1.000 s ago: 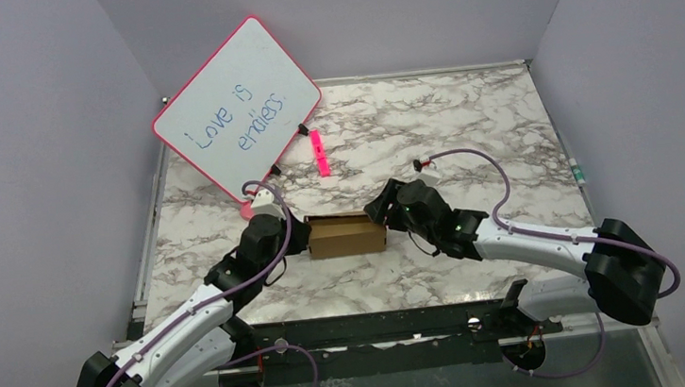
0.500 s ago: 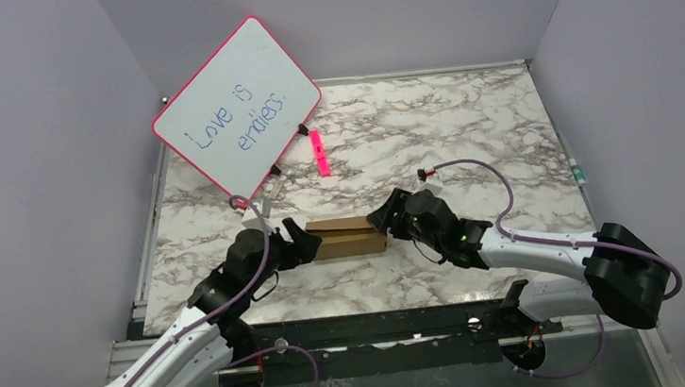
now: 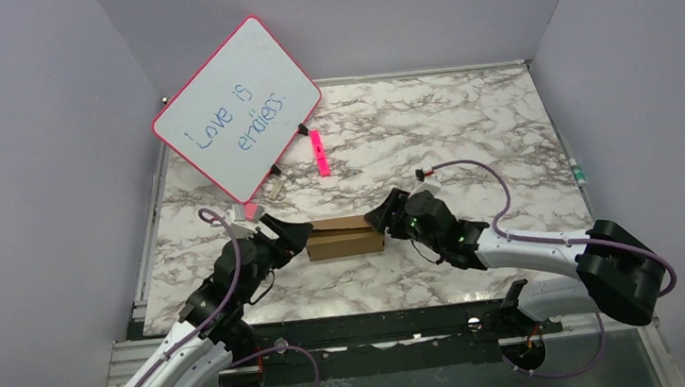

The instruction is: Fold the paper box

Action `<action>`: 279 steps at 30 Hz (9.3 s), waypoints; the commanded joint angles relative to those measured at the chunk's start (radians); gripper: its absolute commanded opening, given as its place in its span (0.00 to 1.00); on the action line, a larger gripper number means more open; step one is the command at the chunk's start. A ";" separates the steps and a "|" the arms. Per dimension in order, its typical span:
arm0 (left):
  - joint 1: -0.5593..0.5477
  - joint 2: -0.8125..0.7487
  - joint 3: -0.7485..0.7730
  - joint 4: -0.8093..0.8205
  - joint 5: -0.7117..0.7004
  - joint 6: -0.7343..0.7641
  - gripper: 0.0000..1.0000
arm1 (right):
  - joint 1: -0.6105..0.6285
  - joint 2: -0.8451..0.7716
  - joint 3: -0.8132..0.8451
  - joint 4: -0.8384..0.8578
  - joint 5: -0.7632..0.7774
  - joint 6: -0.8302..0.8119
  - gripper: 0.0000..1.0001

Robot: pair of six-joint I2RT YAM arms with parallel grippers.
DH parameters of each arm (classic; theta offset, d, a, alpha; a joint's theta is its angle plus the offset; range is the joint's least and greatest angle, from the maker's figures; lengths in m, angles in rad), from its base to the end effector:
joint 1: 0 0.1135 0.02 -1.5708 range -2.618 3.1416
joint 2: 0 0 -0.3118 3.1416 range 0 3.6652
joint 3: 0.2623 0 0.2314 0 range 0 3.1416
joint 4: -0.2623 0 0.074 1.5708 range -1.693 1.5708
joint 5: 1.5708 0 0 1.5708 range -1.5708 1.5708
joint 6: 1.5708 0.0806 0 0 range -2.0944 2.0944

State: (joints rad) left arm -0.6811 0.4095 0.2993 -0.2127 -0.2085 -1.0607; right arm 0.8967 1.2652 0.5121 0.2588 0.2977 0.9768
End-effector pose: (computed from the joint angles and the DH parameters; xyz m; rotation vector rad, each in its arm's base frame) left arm 0.0941 -0.0548 0.2242 -0.5268 1.9413 -0.9693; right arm 0.1828 0.1909 0.2301 0.2778 2.1357 0.8413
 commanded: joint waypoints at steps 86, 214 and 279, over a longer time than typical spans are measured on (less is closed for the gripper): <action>0.052 0.175 -0.223 0.119 -0.008 -0.057 0.11 | -0.313 -0.073 -0.337 0.509 -0.679 -0.023 0.58; -0.457 1.392 0.607 0.498 -0.237 1.925 0.97 | -0.335 -1.025 0.174 -0.752 -0.032 -0.769 1.00; 0.336 -0.190 0.326 -0.057 -0.248 0.752 0.99 | -0.335 -1.057 0.186 -0.785 0.084 -0.760 1.00</action>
State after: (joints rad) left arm -0.3470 0.2317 0.6094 -0.2298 -0.3870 -0.2573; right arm 0.5674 0.2028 0.6979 -0.5251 0.3767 0.2268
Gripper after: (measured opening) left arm 0.989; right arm 0.998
